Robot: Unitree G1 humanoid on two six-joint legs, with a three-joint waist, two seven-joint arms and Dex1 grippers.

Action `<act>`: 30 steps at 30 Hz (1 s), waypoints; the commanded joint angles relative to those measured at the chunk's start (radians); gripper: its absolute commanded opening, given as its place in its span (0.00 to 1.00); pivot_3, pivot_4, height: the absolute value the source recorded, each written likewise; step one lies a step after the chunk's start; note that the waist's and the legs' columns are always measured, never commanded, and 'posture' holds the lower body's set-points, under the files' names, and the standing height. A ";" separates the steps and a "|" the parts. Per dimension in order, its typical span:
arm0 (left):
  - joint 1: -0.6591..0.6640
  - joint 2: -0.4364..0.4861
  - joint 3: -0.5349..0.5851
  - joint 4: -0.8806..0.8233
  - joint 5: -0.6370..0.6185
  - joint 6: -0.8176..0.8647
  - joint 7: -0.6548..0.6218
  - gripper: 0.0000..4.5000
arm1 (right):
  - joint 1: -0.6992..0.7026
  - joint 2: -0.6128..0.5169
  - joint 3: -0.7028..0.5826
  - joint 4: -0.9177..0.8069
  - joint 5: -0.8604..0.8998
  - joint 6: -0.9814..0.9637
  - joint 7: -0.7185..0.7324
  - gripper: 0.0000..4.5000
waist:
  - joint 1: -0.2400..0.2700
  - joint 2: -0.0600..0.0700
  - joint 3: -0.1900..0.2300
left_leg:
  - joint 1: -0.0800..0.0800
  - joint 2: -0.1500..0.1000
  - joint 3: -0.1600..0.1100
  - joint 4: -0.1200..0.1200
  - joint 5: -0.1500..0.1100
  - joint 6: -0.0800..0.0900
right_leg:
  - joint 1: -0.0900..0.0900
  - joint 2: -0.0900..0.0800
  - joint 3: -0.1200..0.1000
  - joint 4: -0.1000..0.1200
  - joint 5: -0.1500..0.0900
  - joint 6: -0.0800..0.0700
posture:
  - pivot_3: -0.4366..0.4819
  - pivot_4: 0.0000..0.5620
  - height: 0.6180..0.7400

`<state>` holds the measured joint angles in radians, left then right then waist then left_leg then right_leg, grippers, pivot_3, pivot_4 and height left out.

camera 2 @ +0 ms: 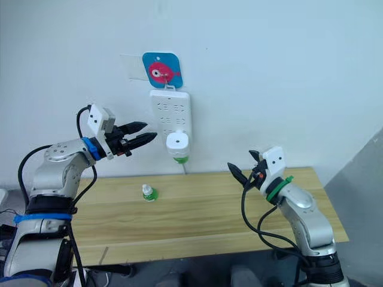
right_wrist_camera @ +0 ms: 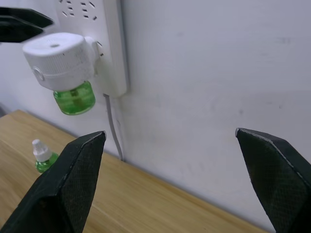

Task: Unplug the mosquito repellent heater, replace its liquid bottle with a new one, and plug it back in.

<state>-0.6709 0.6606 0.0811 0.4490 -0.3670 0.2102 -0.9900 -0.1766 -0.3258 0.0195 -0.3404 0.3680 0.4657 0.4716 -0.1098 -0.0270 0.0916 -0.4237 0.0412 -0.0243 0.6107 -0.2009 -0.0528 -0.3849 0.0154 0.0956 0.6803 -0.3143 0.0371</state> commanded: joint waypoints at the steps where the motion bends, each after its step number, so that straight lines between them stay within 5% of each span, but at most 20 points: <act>1: -0.089 -0.015 -0.019 0.110 0.043 -0.078 -0.055 0.58 | -0.015 0.011 -0.003 -0.051 0.023 0.005 -0.003 1.00 | -0.005 0.000 0.000 | 0.000 0.000 0.000 0.000 0.000 0.000 | 0.000 0.000 0.000 0.000 0.000 0.000 | 0.31 0.07 1.00; 12: -0.316 -0.099 -0.054 0.499 0.164 -0.277 -0.151 0.58 | -0.024 0.025 0.004 -0.007 0.007 -0.032 0.014 1.00 | -0.011 -0.001 -0.001 | 0.000 -0.001 -0.006 0.008 0.000 0.000 | 0.005 0.000 -0.006 0.005 0.000 0.000 | 0.28 0.06 1.00; 20: -0.320 -0.134 -0.063 0.458 0.150 -0.198 -0.318 0.58 | -0.038 0.033 0.028 0.017 0.001 -0.056 0.032 1.00 | -0.043 -0.001 -0.001 | 0.000 -0.002 -0.006 0.017 0.000 0.000 | 0.006 0.000 -0.005 0.010 0.001 0.002 | 0.27 0.06 1.00; 30: -0.340 -0.171 -0.016 0.411 0.113 -0.104 -0.319 0.58 | -0.033 0.041 0.041 0.026 0.000 -0.060 0.033 1.00 | -0.058 -0.001 -0.001 | -0.001 -0.002 -0.009 0.017 0.000 0.000 | 0.006 0.000 -0.007 0.011 0.001 0.002 | 0.28 0.07 1.00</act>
<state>-0.9671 0.4977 0.0484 0.9101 -0.2259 0.1005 -1.2985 -0.1973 -0.2878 0.0630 -0.2997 0.3702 0.4246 0.5006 -0.1681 -0.0281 0.0909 -0.4250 0.0395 -0.0332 0.6282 -0.2008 -0.0528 -0.3791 0.0152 0.0886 0.6913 -0.3137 0.0387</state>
